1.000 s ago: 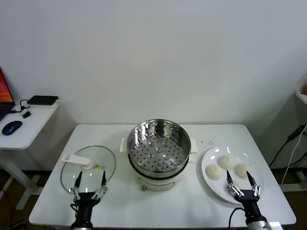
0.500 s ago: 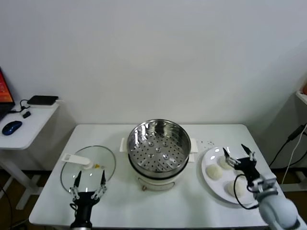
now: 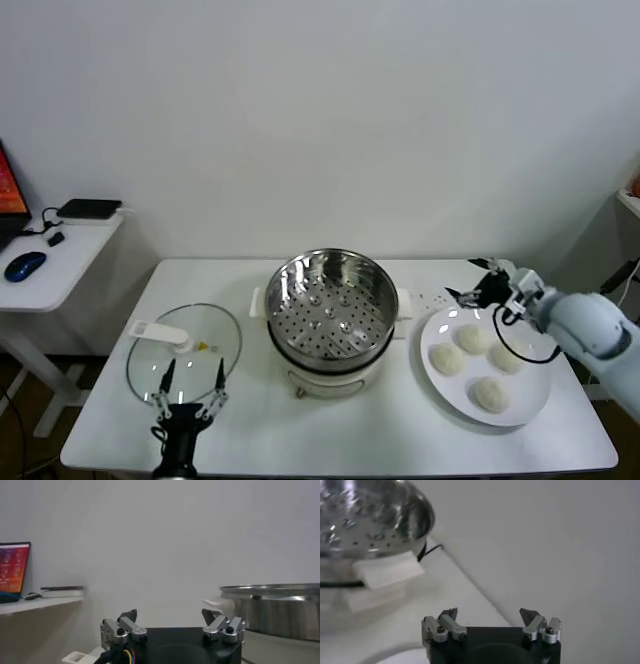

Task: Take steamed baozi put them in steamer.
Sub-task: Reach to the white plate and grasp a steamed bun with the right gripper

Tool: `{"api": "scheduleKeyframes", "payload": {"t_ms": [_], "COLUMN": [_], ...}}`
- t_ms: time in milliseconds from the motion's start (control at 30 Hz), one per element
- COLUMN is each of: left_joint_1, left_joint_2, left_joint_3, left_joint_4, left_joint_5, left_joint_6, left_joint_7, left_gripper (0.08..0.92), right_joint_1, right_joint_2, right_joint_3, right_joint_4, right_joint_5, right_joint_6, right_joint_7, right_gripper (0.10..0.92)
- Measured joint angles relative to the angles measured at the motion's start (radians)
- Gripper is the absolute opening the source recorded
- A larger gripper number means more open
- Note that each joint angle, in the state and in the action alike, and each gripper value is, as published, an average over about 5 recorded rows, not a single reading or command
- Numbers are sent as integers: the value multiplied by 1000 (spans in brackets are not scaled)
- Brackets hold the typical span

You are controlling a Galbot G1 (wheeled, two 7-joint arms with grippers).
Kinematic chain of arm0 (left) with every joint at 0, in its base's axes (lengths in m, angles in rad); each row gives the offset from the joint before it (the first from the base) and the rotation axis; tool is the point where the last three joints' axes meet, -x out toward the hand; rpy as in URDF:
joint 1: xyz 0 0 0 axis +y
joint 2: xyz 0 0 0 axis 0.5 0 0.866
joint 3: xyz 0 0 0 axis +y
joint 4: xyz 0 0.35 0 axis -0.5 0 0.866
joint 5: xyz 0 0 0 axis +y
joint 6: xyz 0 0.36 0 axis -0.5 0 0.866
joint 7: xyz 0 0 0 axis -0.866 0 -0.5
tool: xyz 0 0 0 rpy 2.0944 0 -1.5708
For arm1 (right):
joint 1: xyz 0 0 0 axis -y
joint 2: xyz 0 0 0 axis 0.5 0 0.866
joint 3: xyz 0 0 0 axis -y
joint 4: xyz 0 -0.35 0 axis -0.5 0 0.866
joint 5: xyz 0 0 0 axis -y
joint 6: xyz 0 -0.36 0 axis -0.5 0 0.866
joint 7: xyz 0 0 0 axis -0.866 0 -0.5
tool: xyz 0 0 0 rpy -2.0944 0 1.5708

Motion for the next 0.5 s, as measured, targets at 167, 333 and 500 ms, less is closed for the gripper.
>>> {"api": "scheduleKeyframes", "payload": {"t_ms": [167, 333, 500], "left_joint_1": [3, 1, -5], "left_joint_2": [0, 0, 0], "left_joint_3": [2, 6, 14], "left_joint_4": [3, 9, 16], "left_joint_5": [3, 4, 9], "left_joint_6": [-4, -9, -12], "left_joint_7": [0, -1, -1], "left_gripper": [823, 823, 823], "right_joint_1": [331, 633, 828], "right_joint_2": [9, 44, 90], "right_joint_3": [-332, -662, -932], "right_joint_4": [-88, -159, -221], "right_joint_5": [-6, 4, 18], "right_joint_6": [53, 110, 150], "right_joint_7": [-154, -278, -365], "right_gripper": [823, 823, 823]}}
